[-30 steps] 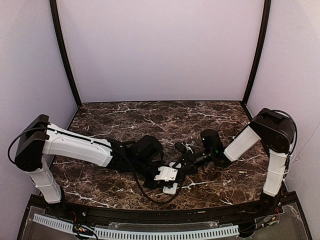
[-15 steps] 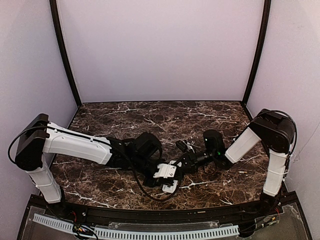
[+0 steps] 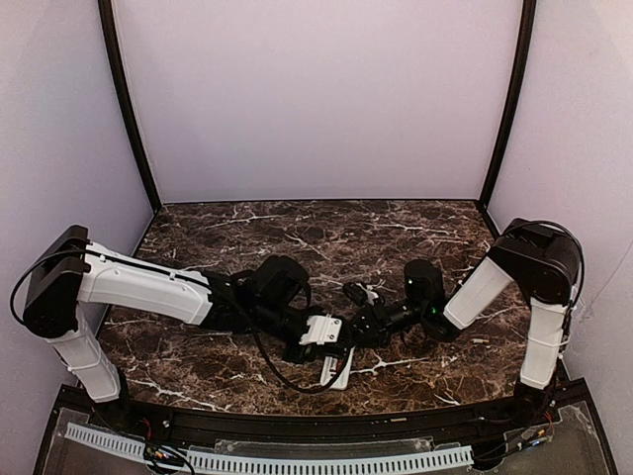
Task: Load the batteries into the remote control
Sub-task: Load the battery into the battery compartment.
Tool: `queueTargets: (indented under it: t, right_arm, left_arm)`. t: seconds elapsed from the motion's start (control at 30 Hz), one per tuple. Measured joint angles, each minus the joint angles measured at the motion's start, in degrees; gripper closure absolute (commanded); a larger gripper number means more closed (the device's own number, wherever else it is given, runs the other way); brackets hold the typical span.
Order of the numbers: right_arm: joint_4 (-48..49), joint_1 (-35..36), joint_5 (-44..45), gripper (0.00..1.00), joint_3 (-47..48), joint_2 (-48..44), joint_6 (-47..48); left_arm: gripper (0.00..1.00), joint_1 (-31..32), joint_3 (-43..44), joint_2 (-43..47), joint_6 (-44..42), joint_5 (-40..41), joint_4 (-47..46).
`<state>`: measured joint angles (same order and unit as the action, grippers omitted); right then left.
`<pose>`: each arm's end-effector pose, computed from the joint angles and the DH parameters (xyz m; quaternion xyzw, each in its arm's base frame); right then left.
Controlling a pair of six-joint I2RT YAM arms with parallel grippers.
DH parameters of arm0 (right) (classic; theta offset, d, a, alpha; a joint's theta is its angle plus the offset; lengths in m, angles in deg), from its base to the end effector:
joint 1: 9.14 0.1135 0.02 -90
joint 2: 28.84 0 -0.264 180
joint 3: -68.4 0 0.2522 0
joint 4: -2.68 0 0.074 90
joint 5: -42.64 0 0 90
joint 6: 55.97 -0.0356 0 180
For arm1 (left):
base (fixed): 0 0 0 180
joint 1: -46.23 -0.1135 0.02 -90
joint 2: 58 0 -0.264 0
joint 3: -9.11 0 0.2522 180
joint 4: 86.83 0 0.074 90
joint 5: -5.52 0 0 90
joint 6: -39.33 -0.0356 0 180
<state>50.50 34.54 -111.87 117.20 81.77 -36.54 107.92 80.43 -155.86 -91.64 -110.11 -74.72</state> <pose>0.2083 0.2434 0.1167 0.1647 -0.7245 -0.6656 0.0705 0.1593 -0.3283 0.1961 0.7462 0.4741 -0.2726 0.3796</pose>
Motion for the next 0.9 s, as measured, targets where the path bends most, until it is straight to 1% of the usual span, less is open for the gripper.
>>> queueTargets:
  t: [0.13, 0.27, 0.37, 0.4, 0.47, 0.5, 0.53, 0.57, 0.6, 0.63, 0.7, 0.8, 0.83, 0.9]
  right_arm:
    - [2.34, 0.02, -0.24, 1.00, -0.44, 0.13, -2.89]
    - [1.77, 0.02, 0.02, 1.00, -0.50, 0.11, -2.08]
    - [-0.68, 0.02, 0.09, 1.00, -0.31, -0.20, 0.87]
    - [-2.10, 0.00, 0.09, 1.00, -0.15, -0.61, 2.05]
    - [-5.55, -0.04, 0.04, 1.00, 0.28, -2.10, 4.96]
    - [-7.21, -0.17, 0.02, 1.00, 0.57, -2.95, 6.51]
    - [-9.33, -0.26, 0.22, 1.00, 0.98, -3.91, 8.17]
    - [-10.88, -0.37, 0.46, 1.00, 1.31, -4.81, 9.57]
    - [-12.72, -0.50, 0.92, 1.00, 1.62, -5.81, 11.02]
    - [-14.43, -0.66, 1.44, 1.00, 1.84, -6.84, 12.50]
    - [-17.42, -1.25, 2.64, 1.00, 1.99, -8.92, 15.17]
    - [-20.72, -2.27, 4.63, 1.00, 2.03, -11.34, 18.16]
    - [-21.55, -2.54, 5.27, 1.00, 2.03, -11.96, 18.86]
    - [-22.71, -2.84, 6.34, 1.00, 2.05, -12.85, 20.00]
  left_arm:
    - [0.94, 0.00, -0.94, 0.76, -0.04, -0.37, -1.77]
    - [0.89, 0.07, -0.92, 1.14, -0.22, -0.46, -1.38]
    - [0.78, 0.52, -0.85, 1.66, 0.26, 0.52, 0.09]
    - [0.77, 0.74, -0.98, 2.43, 0.90, 1.27, 0.98]
    - [0.70, 0.83, -1.70, 4.57, 1.92, 2.89, 1.55]
    - [0.60, 0.79, -2.34, 6.23, 2.86, 4.09, 1.29]
    - [0.54, 0.74, -2.89, 8.07, 3.58, 5.20, 0.94]
    - [0.39, 0.66, -3.48, 9.86, 4.52, 6.60, 0.15]
    - [0.27, 0.63, -4.20, 12.00, 5.92, 8.20, -1.05]
    - [0.14, 0.55, -5.07, 14.36, 7.61, 10.38, -2.58]
    - [0.05, 0.48, -6.54, 18.18, 11.43, 14.53, -5.62]
    - [0.02, 0.44, -7.50, 20.79, 18.05, 19.87, -8.22]
    - [0.03, 0.37, -7.48, 20.72, 20.24, 20.90, -8.61]
    - [0.08, 0.24, -6.97, 19.28, 25.44, 22.86, -7.93]
